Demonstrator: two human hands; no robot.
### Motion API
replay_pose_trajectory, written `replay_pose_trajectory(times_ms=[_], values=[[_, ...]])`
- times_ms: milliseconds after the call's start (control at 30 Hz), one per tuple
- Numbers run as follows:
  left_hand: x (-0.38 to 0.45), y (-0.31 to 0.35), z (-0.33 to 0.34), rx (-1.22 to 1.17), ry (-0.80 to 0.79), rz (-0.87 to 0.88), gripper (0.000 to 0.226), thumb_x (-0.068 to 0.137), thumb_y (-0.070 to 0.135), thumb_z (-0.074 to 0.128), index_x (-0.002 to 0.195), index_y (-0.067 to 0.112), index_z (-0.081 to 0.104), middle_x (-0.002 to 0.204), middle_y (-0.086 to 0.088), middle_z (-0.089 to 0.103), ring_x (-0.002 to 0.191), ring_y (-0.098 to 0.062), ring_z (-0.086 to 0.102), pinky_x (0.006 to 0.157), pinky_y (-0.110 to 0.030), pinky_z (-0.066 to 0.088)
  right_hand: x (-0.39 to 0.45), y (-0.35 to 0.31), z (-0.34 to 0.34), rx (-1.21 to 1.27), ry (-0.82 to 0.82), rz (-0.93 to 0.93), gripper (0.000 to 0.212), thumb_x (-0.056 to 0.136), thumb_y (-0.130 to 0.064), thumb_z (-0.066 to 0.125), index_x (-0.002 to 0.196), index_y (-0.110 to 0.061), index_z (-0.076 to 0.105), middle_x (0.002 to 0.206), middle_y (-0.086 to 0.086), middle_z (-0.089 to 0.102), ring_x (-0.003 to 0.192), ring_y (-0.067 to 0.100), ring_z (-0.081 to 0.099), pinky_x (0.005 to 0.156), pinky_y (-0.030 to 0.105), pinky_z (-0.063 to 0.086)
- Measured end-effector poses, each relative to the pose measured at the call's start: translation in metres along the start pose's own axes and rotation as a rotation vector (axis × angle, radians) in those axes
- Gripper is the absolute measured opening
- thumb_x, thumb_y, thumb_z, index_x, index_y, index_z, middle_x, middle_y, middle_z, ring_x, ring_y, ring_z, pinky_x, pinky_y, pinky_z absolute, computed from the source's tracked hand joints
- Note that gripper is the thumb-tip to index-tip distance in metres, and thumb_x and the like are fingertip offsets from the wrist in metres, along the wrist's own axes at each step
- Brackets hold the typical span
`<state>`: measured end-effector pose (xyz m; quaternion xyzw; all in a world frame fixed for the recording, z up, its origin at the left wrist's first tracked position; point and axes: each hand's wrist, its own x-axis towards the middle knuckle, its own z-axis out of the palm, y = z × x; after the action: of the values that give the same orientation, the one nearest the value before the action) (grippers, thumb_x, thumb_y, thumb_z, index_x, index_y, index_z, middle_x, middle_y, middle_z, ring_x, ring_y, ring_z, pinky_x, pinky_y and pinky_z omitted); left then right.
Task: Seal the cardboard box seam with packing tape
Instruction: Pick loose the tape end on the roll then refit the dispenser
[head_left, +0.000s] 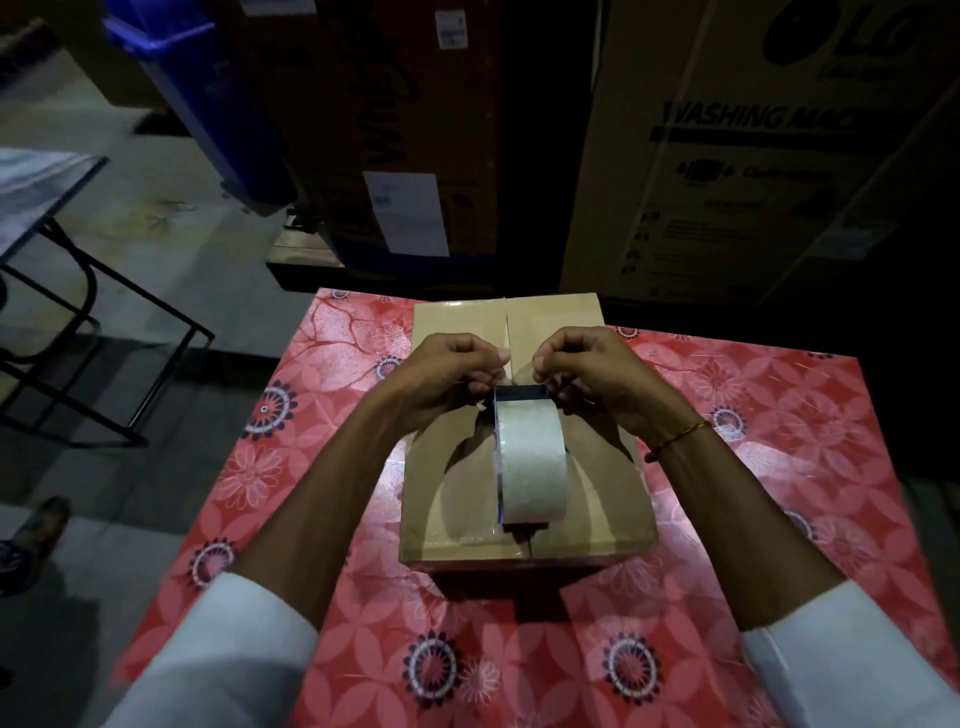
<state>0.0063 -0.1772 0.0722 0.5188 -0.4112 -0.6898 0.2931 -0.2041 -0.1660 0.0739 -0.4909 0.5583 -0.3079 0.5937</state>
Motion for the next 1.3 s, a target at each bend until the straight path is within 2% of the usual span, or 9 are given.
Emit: replay_pose_trajectory(times_ms=[100, 200, 300, 400, 567, 767, 900, 1200, 1300], values=[[-0.002, 0.008, -0.01, 0.095, -0.107, -0.055, 0.011, 0.087, 0.011, 0.074, 0.092, 0.004, 0.068, 0.084, -0.011, 0.065, 0.07, -0.015, 0.056, 0.072, -0.027, 0.055, 0.0, -0.003, -0.001, 0.022, -0.002, 0.013, 0.009, 0.092, 0.0, 0.066, 0.087, -0.007, 0.07, 0.071, 0.005, 0.069, 0.056, 0.014, 0.058, 0.049, 0.025, 0.05], [-0.002, 0.01, -0.012, 0.224, -0.139, 0.006, 0.007, 0.089, 0.009, 0.071, 0.095, 0.005, 0.069, 0.079, -0.004, 0.068, 0.072, -0.014, 0.06, 0.073, -0.029, 0.055, -0.002, -0.002, -0.001, 0.033, 0.005, 0.018, 0.009, 0.092, -0.001, 0.067, 0.086, -0.007, 0.07, 0.071, 0.006, 0.069, 0.057, 0.014, 0.058, 0.05, 0.026, 0.05], [-0.004, 0.002, -0.017, 0.19, -0.144, 0.032, 0.014, 0.09, 0.006, 0.069, 0.104, 0.003, 0.067, 0.091, -0.009, 0.069, 0.076, -0.014, 0.064, 0.072, -0.027, 0.057, -0.003, -0.001, -0.001, 0.087, 0.01, 0.033, 0.009, 0.092, 0.001, 0.066, 0.086, -0.006, 0.069, 0.074, 0.009, 0.068, 0.058, 0.015, 0.058, 0.051, 0.026, 0.049], [-0.004, -0.011, -0.018, 0.151, -0.044, 0.095, 0.016, 0.093, 0.011, 0.067, 0.107, 0.003, 0.067, 0.096, -0.02, 0.066, 0.075, -0.022, 0.057, 0.069, -0.031, 0.052, -0.002, 0.001, -0.001, 0.112, 0.011, 0.027, 0.009, 0.092, 0.001, 0.066, 0.087, -0.005, 0.069, 0.076, 0.01, 0.068, 0.058, 0.014, 0.058, 0.05, 0.025, 0.049], [-0.002, -0.023, -0.007, 0.154, 0.132, 0.197, 0.011, 0.096, 0.013, 0.064, 0.1, 0.006, 0.07, 0.086, -0.018, 0.067, 0.06, -0.016, 0.054, 0.057, -0.031, 0.045, -0.004, 0.002, -0.002, 0.062, 0.014, 0.008, 0.005, 0.094, -0.001, 0.066, 0.091, -0.003, 0.069, 0.07, 0.005, 0.066, 0.055, 0.012, 0.058, 0.049, 0.024, 0.05], [-0.001, -0.022, -0.002, 0.135, 0.148, 0.24, 0.006, 0.093, 0.008, 0.065, 0.094, 0.011, 0.07, 0.088, -0.012, 0.071, 0.066, -0.013, 0.059, 0.055, -0.025, 0.048, -0.003, 0.002, -0.001, 0.052, 0.022, 0.011, 0.006, 0.094, -0.003, 0.067, 0.09, -0.006, 0.069, 0.071, 0.005, 0.066, 0.056, 0.011, 0.059, 0.05, 0.023, 0.051], [0.0, -0.023, 0.0, 0.163, 0.175, 0.247, 0.003, 0.092, 0.009, 0.067, 0.093, 0.011, 0.07, 0.083, -0.009, 0.07, 0.057, -0.009, 0.057, 0.049, -0.025, 0.044, -0.002, 0.003, -0.001, 0.054, 0.023, 0.003, 0.007, 0.095, -0.004, 0.066, 0.089, -0.007, 0.069, 0.074, 0.006, 0.067, 0.056, 0.01, 0.059, 0.05, 0.023, 0.051], [0.003, -0.026, 0.002, 0.177, 0.198, 0.276, 0.003, 0.092, 0.01, 0.068, 0.092, 0.011, 0.07, 0.078, -0.005, 0.069, 0.061, -0.014, 0.055, 0.05, -0.03, 0.043, -0.002, 0.004, -0.002, 0.158, 0.005, 0.016, 0.011, 0.094, 0.0, 0.065, 0.1, -0.009, 0.066, 0.079, 0.006, 0.067, 0.058, 0.01, 0.061, 0.051, 0.024, 0.051], [0.003, -0.026, 0.005, 0.187, 0.194, 0.303, 0.003, 0.093, 0.01, 0.066, 0.093, 0.011, 0.069, 0.082, -0.007, 0.069, 0.064, -0.015, 0.057, 0.051, -0.025, 0.046, -0.001, 0.005, -0.004, 0.177, -0.019, 0.028, 0.013, 0.095, 0.002, 0.063, 0.099, -0.01, 0.067, 0.083, 0.009, 0.067, 0.06, 0.012, 0.061, 0.052, 0.025, 0.05]])
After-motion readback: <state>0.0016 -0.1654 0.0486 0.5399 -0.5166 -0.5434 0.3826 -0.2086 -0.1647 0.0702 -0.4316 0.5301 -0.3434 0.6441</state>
